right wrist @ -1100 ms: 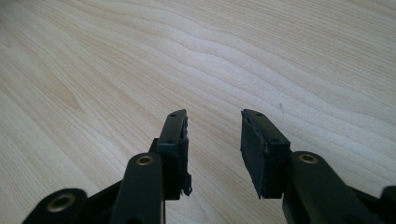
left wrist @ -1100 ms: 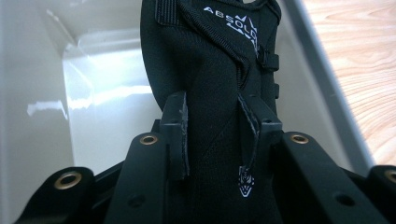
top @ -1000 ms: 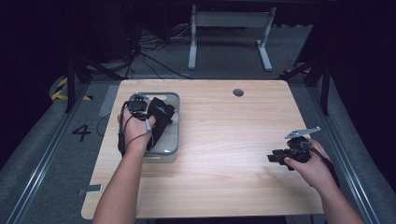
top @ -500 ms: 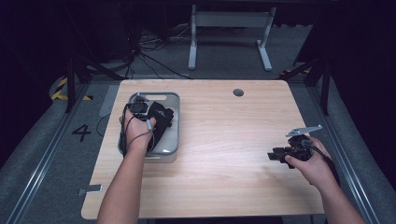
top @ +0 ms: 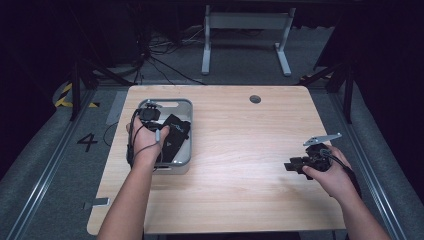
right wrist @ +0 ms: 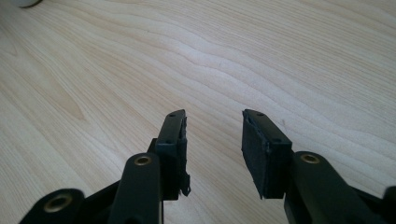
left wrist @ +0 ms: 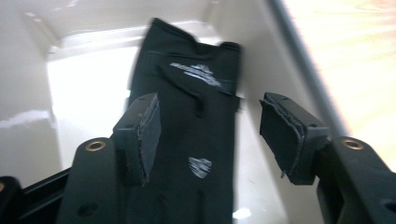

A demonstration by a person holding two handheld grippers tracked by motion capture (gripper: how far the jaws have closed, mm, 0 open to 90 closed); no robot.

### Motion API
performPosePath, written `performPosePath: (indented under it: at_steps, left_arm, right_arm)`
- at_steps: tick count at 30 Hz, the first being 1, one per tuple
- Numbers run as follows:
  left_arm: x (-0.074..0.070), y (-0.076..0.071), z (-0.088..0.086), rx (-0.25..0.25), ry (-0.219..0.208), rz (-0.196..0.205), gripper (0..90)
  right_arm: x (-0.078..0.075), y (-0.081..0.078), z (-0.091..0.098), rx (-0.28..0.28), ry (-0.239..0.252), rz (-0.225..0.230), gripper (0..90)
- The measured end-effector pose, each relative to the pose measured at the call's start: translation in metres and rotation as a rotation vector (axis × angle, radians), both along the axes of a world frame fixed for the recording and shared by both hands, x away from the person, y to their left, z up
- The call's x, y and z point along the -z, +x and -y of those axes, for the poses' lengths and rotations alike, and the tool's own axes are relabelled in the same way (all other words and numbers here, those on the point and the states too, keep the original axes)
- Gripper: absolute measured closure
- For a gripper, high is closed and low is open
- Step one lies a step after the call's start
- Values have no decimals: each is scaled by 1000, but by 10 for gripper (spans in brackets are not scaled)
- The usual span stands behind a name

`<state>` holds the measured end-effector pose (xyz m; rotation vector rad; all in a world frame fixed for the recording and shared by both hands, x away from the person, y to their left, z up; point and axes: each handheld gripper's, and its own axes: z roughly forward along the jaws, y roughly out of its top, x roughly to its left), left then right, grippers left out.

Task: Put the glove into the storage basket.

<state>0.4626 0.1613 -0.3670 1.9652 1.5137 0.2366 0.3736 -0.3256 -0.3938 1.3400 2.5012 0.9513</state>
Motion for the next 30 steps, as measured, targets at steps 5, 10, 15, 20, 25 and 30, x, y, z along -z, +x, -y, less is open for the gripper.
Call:
performPosePath:
  at_steps: [5, 10, 15, 20, 25, 30]
  left_arm:
    - [-15, -19, 9, 66, -1, 29, 402]
    - [-29, -40, 20, 165, -15, 68, 400]
    - [-36, -62, 32, 239, -16, 76, 414]
    - [-39, -84, 44, 330, -16, 80, 413]
    - [-40, -101, 56, 385, -23, 85, 414]
    - [-33, -113, 69, 459, -25, 73, 406]
  right_arm:
    - [-1, 1, -3, -7, 2, -1, 611]
    - [2, 1, 1, -3, -1, -9, 610]
    - [1, -2, 6, 15, 3, -5, 610]
    - [1, -1, 9, 23, 5, -10, 610]
    - [2, -1, 8, 18, 3, -15, 610]
    - [2, -1, 7, 16, 1, -20, 612]
